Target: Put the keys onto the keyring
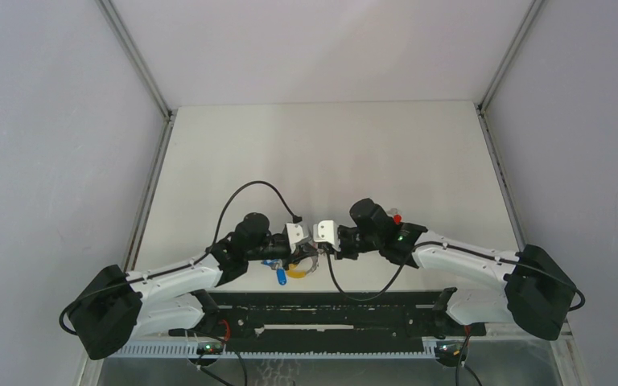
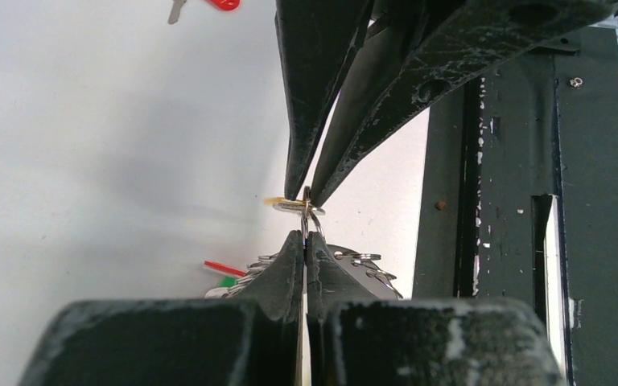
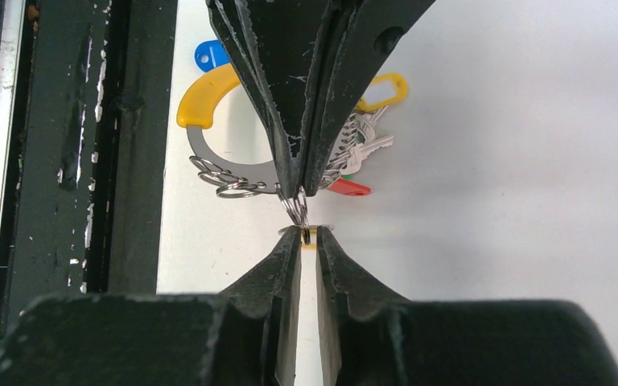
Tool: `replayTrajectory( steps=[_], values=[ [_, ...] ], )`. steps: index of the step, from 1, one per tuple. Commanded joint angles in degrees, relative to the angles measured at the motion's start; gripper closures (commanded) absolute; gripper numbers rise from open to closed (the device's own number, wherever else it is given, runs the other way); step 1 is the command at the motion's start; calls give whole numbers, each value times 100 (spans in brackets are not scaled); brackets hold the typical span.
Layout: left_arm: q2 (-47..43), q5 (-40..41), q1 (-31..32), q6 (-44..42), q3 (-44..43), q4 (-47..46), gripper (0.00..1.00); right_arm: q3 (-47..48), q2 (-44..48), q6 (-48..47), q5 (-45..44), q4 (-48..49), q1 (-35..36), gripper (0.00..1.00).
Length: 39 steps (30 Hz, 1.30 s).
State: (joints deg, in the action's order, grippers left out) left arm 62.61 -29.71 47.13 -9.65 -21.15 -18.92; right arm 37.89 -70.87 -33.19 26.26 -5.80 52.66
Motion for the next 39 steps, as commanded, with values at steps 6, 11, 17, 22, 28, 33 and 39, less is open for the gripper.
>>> replayTrajectory(
  steps=[6, 11, 17, 22, 28, 33, 39],
  values=[
    [63, 620, 156, 209, -291, -192, 100, 327, 80, -228, 181, 175, 484, 88],
    [-81, 519, 156, 152, -203, -255, 100, 292, 100, -131, 689, 194, 245, 88],
    [-153, 478, 156, 137, -162, -279, 100, 272, 91, -75, 976, 233, 78, 97],
    [-127, 536, 158, 148, -177, -273, 100, 272, 120, -73, 919, 184, 68, 100],
    [-35, 674, 156, 310, -229, -309, 100, 272, 188, -88, 792, 130, 78, 100],
    [97, 794, 156, 517, -261, -332, 100, 272, 179, -126, 440, 136, 210, 100],
    [152, 814, 156, 613, -282, -298, 100, 276, 196, -153, 251, 179, 297, 100]
  ],
)
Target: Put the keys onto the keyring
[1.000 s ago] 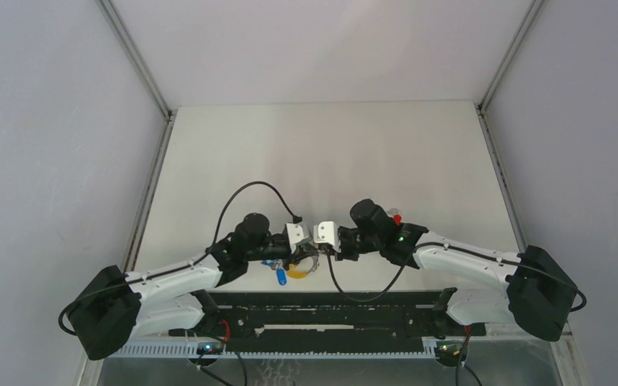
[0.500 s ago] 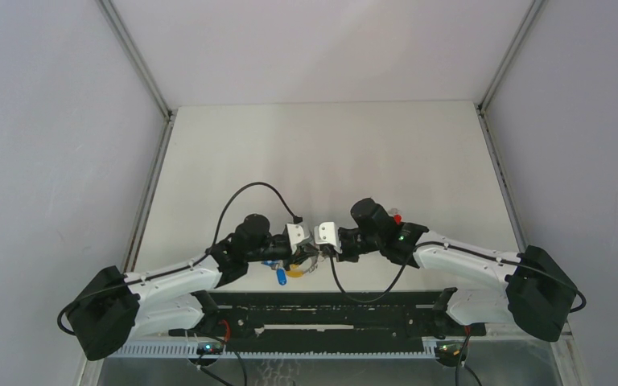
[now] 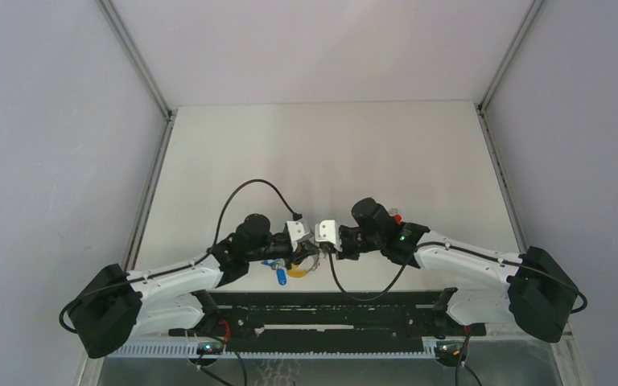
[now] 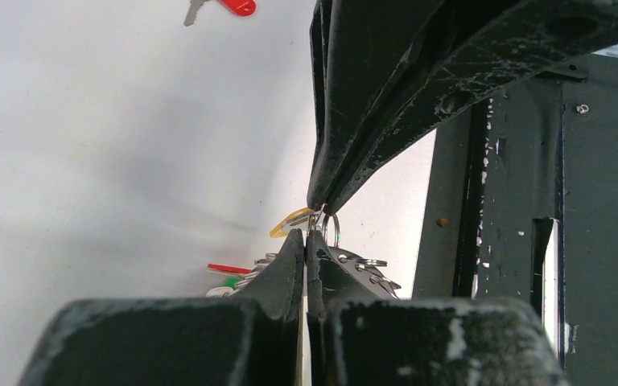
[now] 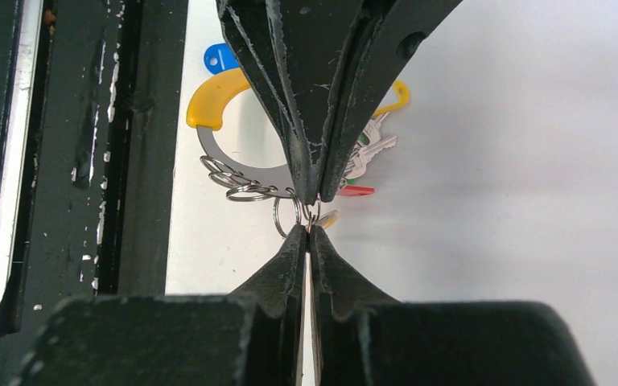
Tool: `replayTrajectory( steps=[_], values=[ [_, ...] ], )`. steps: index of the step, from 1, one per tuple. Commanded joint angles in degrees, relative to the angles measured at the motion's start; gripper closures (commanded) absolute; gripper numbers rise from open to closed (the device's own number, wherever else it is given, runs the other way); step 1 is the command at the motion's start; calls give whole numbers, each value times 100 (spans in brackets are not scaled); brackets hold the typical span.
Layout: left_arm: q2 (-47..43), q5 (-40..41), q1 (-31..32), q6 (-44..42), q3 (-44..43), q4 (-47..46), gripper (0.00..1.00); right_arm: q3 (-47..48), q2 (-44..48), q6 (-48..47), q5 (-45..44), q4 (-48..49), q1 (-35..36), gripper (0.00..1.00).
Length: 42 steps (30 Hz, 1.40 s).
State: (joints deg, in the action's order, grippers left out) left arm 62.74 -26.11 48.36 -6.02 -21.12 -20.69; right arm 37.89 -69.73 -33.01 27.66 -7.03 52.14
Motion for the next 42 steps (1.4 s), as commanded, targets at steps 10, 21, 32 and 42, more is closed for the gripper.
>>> replayTrajectory(
  steps=[10, 21, 32, 42],
  values=[
    [29, 507, 12, 704, -162, -534, 100, 272, 31, -276, -25, 308, 529, 100],
    [-14, 347, -213, 1220, 151, -1282, 100, 268, -18, -322, -412, 278, 668, 100],
    [-242, 382, -405, 1556, 682, -2187, 100, -87, 165, -81, -616, 750, 522, 97],
    [-379, 778, -465, 1804, 1061, -2968, 100, -133, 347, 50, -82, 725, 248, 92]
  ],
)
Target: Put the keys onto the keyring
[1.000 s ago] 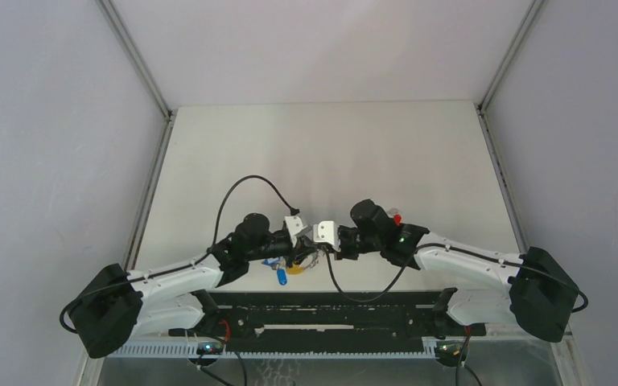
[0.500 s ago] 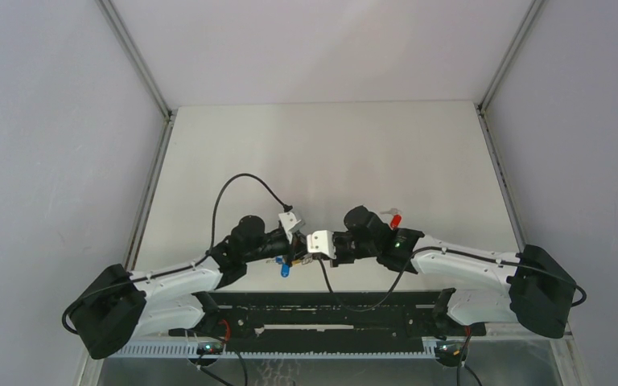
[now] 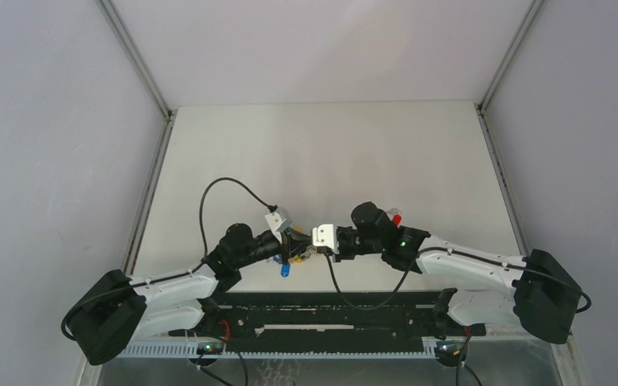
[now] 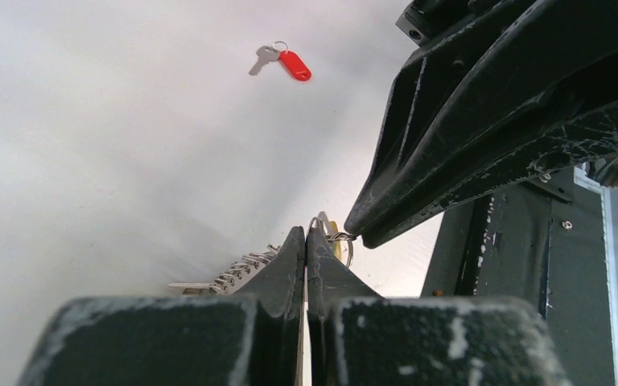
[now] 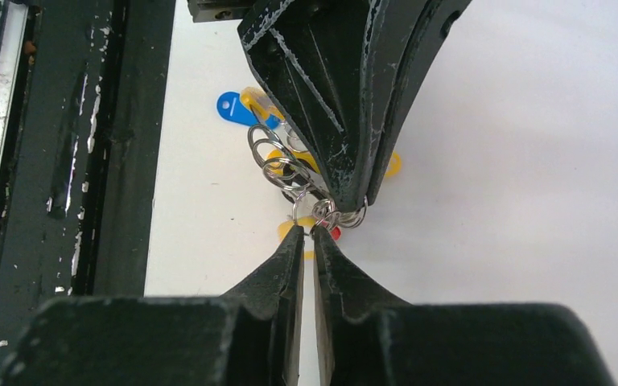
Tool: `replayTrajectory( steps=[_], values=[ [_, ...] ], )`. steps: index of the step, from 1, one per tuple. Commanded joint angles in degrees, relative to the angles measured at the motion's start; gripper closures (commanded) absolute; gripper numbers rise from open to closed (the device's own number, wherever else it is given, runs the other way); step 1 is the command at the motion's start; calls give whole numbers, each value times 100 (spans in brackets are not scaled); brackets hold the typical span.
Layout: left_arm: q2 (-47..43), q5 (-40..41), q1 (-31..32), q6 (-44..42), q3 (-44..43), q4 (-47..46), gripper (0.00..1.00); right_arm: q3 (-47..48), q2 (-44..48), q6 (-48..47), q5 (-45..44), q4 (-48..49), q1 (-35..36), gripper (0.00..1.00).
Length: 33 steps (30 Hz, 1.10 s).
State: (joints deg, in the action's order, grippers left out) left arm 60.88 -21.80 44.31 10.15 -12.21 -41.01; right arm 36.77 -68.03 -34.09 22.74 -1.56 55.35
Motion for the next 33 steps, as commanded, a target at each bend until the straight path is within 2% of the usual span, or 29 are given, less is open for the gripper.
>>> replayTrajectory(
  steps=[1, 8, 18, 25, 33],
  values=[
    [-211, 375, -70, 203, 201, -983, 100, -19, 209, 176, 443, 168, -89, 91],
    [-326, 196, -81, 136, 400, -1376, 100, -19, 412, 405, 936, 266, -492, 91],
    [-477, 24, -81, -1, 474, -1457, 100, -21, 414, 992, 1985, 1091, -1359, 85],
    [-454, -34, -81, -23, 465, -1495, 100, 87, -169, 1262, 2518, 1672, -1457, 83],
    [-385, -93, -87, 2, 465, -1611, 100, 125, -514, 1308, 2750, 1835, -1457, 83]
  ],
)
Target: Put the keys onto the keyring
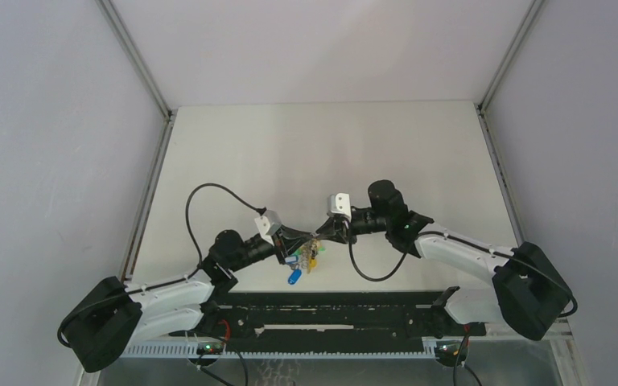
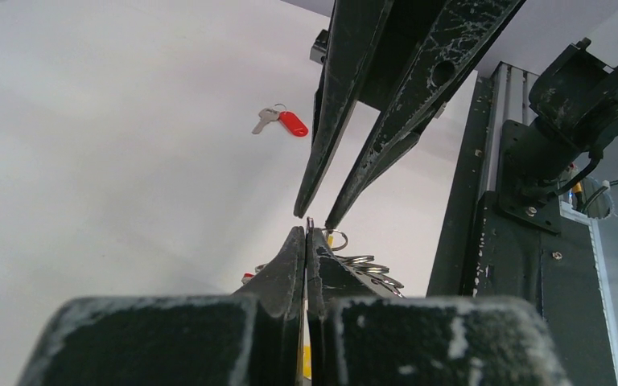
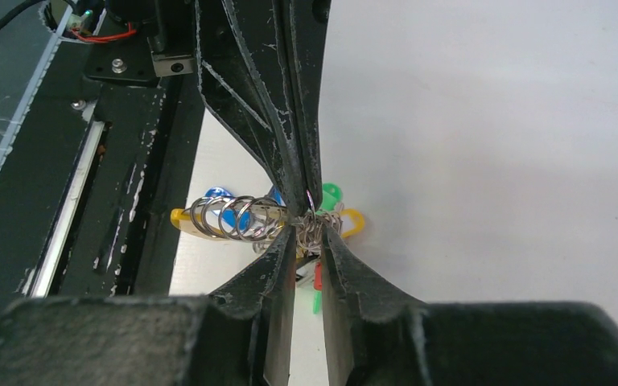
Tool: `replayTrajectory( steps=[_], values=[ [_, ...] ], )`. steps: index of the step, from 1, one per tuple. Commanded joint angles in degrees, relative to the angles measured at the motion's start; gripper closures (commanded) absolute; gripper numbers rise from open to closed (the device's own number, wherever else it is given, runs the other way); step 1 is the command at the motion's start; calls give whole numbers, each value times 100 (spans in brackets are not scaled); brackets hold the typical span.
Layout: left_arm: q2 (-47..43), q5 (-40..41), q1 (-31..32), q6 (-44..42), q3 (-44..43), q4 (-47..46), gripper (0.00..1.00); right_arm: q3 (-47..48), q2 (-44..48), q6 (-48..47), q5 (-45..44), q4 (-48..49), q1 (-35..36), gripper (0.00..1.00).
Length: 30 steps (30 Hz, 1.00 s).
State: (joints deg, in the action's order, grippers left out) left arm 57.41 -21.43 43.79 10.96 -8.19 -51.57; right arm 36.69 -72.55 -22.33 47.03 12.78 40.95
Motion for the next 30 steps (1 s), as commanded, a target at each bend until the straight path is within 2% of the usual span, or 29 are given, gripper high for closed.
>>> replayTrajectory(
  steps=[1, 7, 11, 18, 20, 25, 30],
  values=[
    [-25, -147, -36, -68, 63, -576, 100, 143, -92, 140, 359, 401, -19, 83],
    [70, -264, -37, -45, 37, -644, 100, 163, -197, 172, 420, 470, -25, 83],
    [46, -287, -35, -48, 44, -651, 100, 176, -227, 177, 508, 445, -51, 91],
    [-77, -288, -37, -29, 118, -745, 100, 272, -376, 99, 720, 267, -52, 95],
    [-78, -296, -37, -11, 124, -779, 100, 307, -397, 82, 791, 212, -52, 99],
    [8, -334, -37, -6, 79, -717, 99, 481, -364, -182, 762, -339, -65, 100],
    [-159, -241, -42, -282, -75, 77, 82, 831, -214, -688, 304, -1467, -74, 100]
  ],
)
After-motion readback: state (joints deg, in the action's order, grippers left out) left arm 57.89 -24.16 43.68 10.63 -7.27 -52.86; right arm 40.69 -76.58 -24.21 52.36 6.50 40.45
